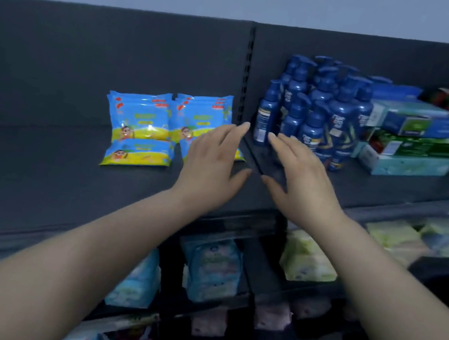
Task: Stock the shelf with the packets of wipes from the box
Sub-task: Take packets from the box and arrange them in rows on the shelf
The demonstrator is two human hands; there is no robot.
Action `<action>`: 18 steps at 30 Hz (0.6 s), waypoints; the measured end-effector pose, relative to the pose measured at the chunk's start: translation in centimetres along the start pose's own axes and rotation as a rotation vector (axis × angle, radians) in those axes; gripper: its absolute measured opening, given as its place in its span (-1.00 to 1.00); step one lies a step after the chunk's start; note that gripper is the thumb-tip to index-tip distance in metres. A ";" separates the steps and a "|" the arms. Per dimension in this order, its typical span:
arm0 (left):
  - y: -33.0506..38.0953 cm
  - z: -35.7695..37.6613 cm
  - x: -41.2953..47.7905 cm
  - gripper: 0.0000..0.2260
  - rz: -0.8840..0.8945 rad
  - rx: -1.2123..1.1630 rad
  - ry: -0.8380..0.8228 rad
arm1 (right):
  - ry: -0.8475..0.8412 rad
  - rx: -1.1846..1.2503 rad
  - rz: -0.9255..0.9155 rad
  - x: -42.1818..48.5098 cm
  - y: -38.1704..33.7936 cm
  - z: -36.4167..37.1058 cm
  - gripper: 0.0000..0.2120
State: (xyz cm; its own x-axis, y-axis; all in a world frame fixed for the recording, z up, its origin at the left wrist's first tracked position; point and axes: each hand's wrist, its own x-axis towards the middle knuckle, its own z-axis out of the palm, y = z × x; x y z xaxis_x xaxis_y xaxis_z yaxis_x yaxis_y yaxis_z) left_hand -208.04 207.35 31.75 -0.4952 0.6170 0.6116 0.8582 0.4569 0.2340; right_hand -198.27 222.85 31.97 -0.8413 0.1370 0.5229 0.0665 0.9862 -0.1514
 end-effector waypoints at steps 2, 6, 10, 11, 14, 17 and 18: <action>3.6 1.6 -0.5 -0.36 0.046 -0.089 -0.018 | 0.009 -0.022 0.047 -3.6 1.8 -1.8 -0.35; 10.8 5.9 -1.6 -0.38 0.143 -0.236 -0.081 | 0.010 -0.065 0.181 -11.4 5.6 -5.2 -0.38; 18.2 9.8 -3.4 -0.39 0.208 -0.363 -0.222 | 0.012 -0.121 0.340 -19.7 9.3 -7.8 -0.38; 19.1 10.4 -3.9 -0.38 0.218 -0.384 -0.234 | 0.006 -0.126 0.360 -21.1 9.9 -8.0 -0.38; 24.1 13.3 -5.7 -0.39 0.309 -0.475 -0.296 | -0.018 -0.176 0.518 -27.6 12.2 -10.0 -0.36; 28.3 15.3 -7.1 -0.40 0.354 -0.509 -0.395 | -0.031 -0.199 0.643 -33.3 13.7 -11.7 -0.35; 29.4 15.9 -7.4 -0.40 0.361 -0.515 -0.428 | -0.037 -0.205 0.677 -34.8 14.1 -12.1 -0.35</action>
State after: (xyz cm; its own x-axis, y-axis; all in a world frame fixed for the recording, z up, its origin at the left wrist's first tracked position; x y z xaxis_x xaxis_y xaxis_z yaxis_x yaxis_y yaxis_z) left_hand -181.30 226.38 22.11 -0.0904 0.9144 0.3947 0.8797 -0.1125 0.4621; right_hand -161.51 233.14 21.81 -0.5969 0.7266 0.3402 0.6779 0.6836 -0.2705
